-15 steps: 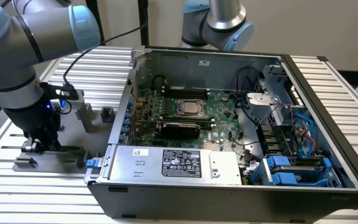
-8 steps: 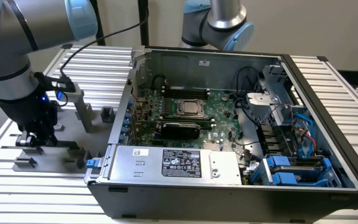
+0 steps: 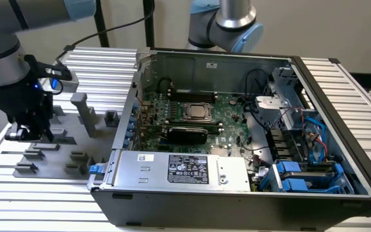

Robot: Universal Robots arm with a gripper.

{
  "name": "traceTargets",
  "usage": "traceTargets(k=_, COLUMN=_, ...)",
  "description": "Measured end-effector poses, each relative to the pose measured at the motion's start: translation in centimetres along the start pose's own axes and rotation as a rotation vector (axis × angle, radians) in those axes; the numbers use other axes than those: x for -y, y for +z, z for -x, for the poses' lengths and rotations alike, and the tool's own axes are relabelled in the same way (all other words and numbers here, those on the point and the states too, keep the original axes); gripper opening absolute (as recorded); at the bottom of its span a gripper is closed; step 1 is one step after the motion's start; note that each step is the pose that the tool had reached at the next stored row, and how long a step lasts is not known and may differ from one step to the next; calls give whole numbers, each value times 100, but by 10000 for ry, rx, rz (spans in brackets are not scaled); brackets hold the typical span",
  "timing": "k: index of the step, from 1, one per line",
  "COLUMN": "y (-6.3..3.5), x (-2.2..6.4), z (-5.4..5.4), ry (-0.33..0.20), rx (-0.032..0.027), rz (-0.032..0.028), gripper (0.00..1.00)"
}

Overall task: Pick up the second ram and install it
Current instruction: 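Pick up the second ram and move it above second insertion slot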

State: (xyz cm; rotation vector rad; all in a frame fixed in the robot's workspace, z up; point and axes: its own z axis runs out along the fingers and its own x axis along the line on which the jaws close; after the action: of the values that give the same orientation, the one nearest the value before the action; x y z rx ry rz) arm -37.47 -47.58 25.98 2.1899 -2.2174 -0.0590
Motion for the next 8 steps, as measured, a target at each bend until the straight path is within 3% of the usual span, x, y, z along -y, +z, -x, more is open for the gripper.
traceTargets(k=8, y=-364, x=-16, z=3, ry=-1, rx=0, rz=0, gripper=13)
